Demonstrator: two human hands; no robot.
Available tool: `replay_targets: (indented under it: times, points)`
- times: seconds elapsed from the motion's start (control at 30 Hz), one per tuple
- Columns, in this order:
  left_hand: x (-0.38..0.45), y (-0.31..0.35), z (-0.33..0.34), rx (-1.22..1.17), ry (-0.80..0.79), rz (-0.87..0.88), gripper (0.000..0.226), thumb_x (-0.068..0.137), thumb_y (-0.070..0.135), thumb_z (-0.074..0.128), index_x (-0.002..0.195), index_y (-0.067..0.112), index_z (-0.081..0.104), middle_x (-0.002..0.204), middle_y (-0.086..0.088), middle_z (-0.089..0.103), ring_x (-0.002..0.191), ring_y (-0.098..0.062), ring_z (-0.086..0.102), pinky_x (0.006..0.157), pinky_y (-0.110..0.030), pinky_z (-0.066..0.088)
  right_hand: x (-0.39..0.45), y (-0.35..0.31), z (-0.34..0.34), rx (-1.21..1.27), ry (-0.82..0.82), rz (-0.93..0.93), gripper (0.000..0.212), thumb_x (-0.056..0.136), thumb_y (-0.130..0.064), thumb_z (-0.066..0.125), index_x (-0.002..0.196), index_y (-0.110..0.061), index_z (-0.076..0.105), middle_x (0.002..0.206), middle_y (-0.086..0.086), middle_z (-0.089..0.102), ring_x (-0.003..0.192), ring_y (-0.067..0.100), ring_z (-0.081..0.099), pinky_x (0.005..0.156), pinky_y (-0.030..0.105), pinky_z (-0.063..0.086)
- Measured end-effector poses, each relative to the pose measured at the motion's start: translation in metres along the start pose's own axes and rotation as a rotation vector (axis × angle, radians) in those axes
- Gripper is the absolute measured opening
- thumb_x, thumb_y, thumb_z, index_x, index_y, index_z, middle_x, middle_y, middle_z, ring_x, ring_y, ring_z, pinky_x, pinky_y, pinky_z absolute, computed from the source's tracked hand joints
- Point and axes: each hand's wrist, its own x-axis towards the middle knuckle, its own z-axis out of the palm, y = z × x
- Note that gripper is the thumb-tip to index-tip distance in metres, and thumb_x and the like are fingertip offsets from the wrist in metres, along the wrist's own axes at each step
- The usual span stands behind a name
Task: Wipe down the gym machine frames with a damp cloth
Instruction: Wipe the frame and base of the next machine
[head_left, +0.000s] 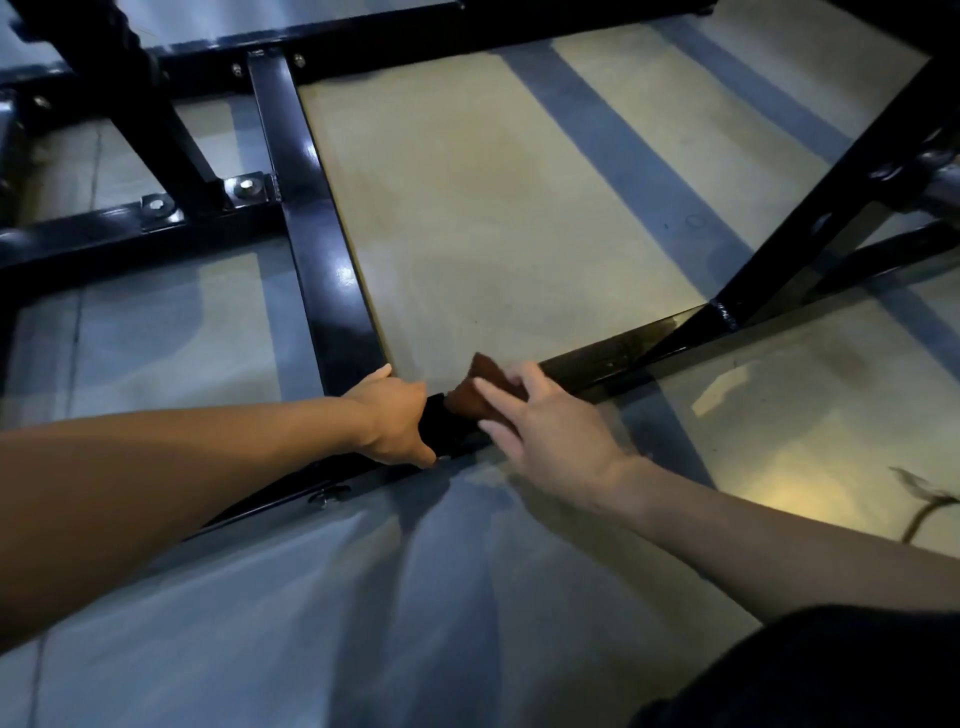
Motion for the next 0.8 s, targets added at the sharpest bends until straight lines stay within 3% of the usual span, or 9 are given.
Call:
replay_targets:
  times: [0.07, 0.13, 0.23, 0.33, 0.5, 0.57, 0.63, 0.7, 0.8]
  points:
    - [-0.002, -0.002, 0.002, -0.029, 0.007, 0.008, 0.07, 0.08, 0.063, 0.074, 0.127, 0.016, 0.052, 0.122, -0.006, 0.066, 0.122, -0.027, 0.057, 0.124, -0.037, 0.02, -0.005, 0.017, 0.0, -0.029, -0.045, -0.204, 0.052, 0.105, -0.048, 0.047, 0.153, -0.029, 0.048, 0.137, 0.006, 0.048, 0.107, 0.026, 0.061, 0.069, 0.039, 0.058]
    - [-0.001, -0.006, 0.004, -0.052, -0.018, -0.001, 0.068, 0.08, 0.065, 0.074, 0.124, 0.017, 0.053, 0.114, -0.004, 0.066, 0.119, -0.026, 0.059, 0.126, -0.04, 0.017, -0.016, 0.059, -0.002, -0.051, -0.006, -0.191, 0.051, 0.102, -0.047, 0.048, 0.148, -0.028, 0.055, 0.133, 0.007, 0.051, 0.102, 0.031, 0.065, 0.069, 0.04, 0.059]
    - [0.002, -0.01, 0.007, -0.043, -0.057, 0.001, 0.063, 0.082, 0.07, 0.07, 0.114, 0.018, 0.051, 0.099, 0.001, 0.061, 0.108, -0.023, 0.06, 0.127, -0.044, 0.017, -0.02, 0.107, -0.018, -0.082, 0.219, 0.167, 0.048, 0.102, -0.045, 0.05, 0.145, -0.024, 0.06, 0.133, 0.011, 0.055, 0.097, 0.038, 0.068, 0.076, 0.039, 0.055]
    - [0.005, -0.007, 0.004, 0.046, -0.057, 0.0, 0.071, 0.081, 0.078, 0.064, 0.115, 0.017, 0.051, 0.097, 0.0, 0.058, 0.109, -0.024, 0.055, 0.123, -0.044, 0.021, -0.002, 0.088, -0.021, -0.093, 0.231, 0.431, 0.051, 0.104, -0.047, 0.051, 0.15, -0.024, 0.054, 0.14, 0.009, 0.05, 0.111, 0.034, 0.064, 0.089, 0.04, 0.053]
    - [0.014, -0.008, 0.004, 0.034, -0.046, -0.06, 0.079, 0.065, 0.089, 0.06, 0.11, 0.024, 0.056, 0.103, 0.002, 0.061, 0.123, -0.024, 0.048, 0.124, -0.048, 0.014, 0.011, 0.002, 0.013, 0.064, 0.14, 0.02, 0.046, 0.096, -0.042, 0.065, 0.141, -0.028, 0.063, 0.126, 0.007, 0.06, 0.105, 0.031, 0.065, 0.076, 0.041, 0.059]
    - [0.013, -0.01, 0.006, -0.036, -0.056, -0.066, 0.075, 0.061, 0.089, 0.061, 0.108, 0.031, 0.055, 0.103, 0.005, 0.06, 0.125, -0.024, 0.046, 0.119, -0.045, 0.021, 0.002, 0.007, 0.014, 0.025, 0.024, -0.202, 0.049, 0.099, -0.046, 0.053, 0.145, -0.029, 0.058, 0.13, 0.006, 0.056, 0.105, 0.028, 0.062, 0.069, 0.04, 0.058]
    - [0.01, -0.011, 0.008, -0.084, -0.089, -0.056, 0.086, 0.061, 0.091, 0.06, 0.124, 0.033, 0.055, 0.119, 0.001, 0.059, 0.136, -0.024, 0.038, 0.124, -0.047, 0.015, -0.012, 0.041, 0.005, -0.037, 0.01, -0.245, 0.052, 0.099, -0.046, 0.048, 0.147, -0.028, 0.057, 0.134, 0.008, 0.055, 0.103, 0.028, 0.063, 0.068, 0.037, 0.056]
    - [0.007, -0.013, 0.008, -0.096, -0.094, -0.062, 0.097, 0.067, 0.09, 0.061, 0.141, 0.029, 0.049, 0.137, -0.006, 0.054, 0.146, -0.025, 0.029, 0.127, -0.049, 0.004, -0.022, 0.087, -0.006, -0.079, 0.148, -0.076, 0.049, 0.099, -0.041, 0.057, 0.145, -0.024, 0.06, 0.13, 0.012, 0.057, 0.098, 0.035, 0.066, 0.07, 0.038, 0.056]
    - [0.007, -0.011, 0.009, -0.093, -0.095, -0.074, 0.097, 0.071, 0.088, 0.063, 0.145, 0.028, 0.046, 0.139, -0.009, 0.053, 0.147, -0.027, 0.026, 0.127, -0.05, 0.0, -0.01, 0.117, -0.025, -0.091, 0.251, 0.375, 0.047, 0.101, -0.04, 0.059, 0.146, -0.023, 0.059, 0.134, 0.014, 0.052, 0.103, 0.041, 0.065, 0.084, 0.044, 0.054]
